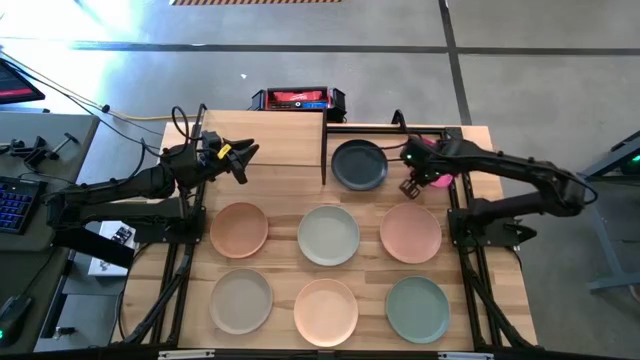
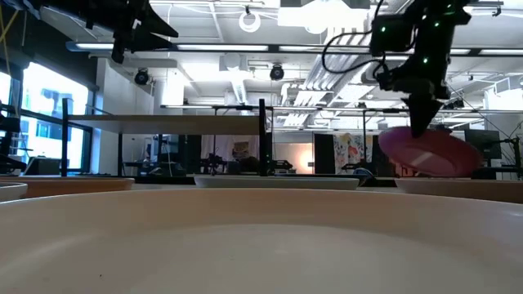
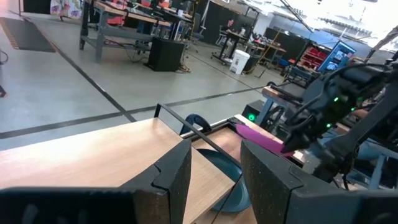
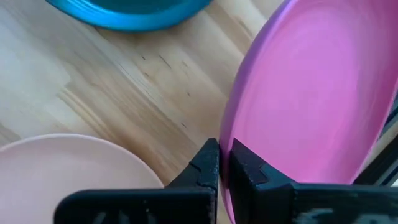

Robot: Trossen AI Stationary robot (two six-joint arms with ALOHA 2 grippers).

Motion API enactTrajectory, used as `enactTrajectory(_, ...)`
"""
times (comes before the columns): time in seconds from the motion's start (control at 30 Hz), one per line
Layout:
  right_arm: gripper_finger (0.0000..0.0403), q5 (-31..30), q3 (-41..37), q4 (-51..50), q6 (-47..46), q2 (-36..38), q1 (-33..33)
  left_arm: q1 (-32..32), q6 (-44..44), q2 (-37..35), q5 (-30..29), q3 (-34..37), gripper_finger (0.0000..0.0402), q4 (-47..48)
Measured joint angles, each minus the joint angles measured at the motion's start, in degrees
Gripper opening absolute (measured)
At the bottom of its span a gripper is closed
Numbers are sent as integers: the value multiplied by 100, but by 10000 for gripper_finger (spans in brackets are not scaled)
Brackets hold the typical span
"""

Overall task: Place and stack plates onto a shelf
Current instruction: Put the pink plate on the shelf

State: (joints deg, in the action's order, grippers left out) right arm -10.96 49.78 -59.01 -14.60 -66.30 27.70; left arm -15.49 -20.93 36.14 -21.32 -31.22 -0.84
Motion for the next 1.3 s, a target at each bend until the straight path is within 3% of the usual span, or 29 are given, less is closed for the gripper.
enactTrajectory(0.33, 0, -42, 619, 106, 499, 627, -34, -1, -2, 0, 0, 0, 126, -4)
enactTrajectory(0.7, 0, -57, 1691, 1350, 1594, 629, -238, 0, -9, 0, 139, 0, 126, -7)
enactTrajectory(1.03, 0, 50, 1777, 2568, 2108, 543, -299, 0, -452, 0, 719, 0, 126, -9)
enactTrajectory(1.3, 0, 92, 1777, 3846, 3276, 64, -770, 15, -1035, 0, 841, 0, 126, -9)
